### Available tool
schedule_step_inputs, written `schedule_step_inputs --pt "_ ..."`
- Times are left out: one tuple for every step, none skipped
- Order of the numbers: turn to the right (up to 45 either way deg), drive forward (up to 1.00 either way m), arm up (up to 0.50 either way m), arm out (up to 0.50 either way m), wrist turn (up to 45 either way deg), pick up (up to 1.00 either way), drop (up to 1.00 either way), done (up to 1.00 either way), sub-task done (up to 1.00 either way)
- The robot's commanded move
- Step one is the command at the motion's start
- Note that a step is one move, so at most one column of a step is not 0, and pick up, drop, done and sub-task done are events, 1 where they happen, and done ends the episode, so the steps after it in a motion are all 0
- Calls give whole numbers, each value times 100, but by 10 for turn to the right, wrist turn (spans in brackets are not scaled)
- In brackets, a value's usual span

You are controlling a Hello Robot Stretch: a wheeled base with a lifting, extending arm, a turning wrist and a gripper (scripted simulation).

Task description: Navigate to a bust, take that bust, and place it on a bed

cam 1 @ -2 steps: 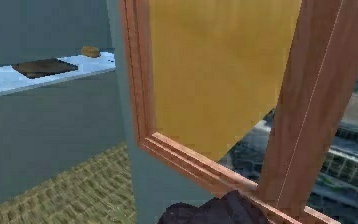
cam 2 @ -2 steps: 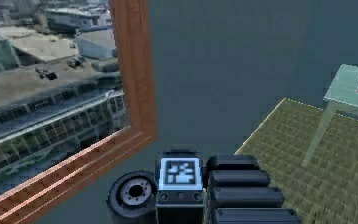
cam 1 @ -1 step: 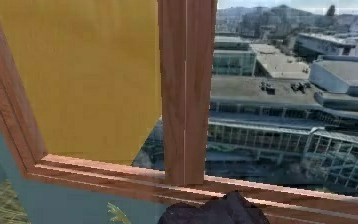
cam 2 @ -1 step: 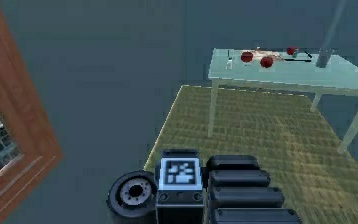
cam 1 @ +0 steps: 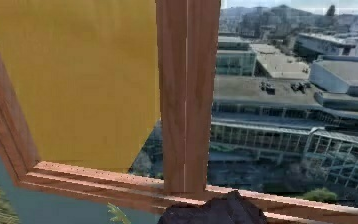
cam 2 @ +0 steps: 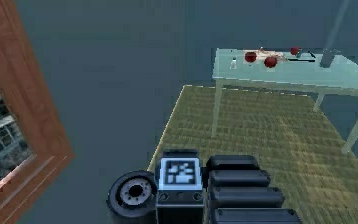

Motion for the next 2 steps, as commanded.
schedule_step_inputs --pt "-450 0 0 0 0 0 0 0 0" --pt "-330 0 0 0 0 0 0 0 0"
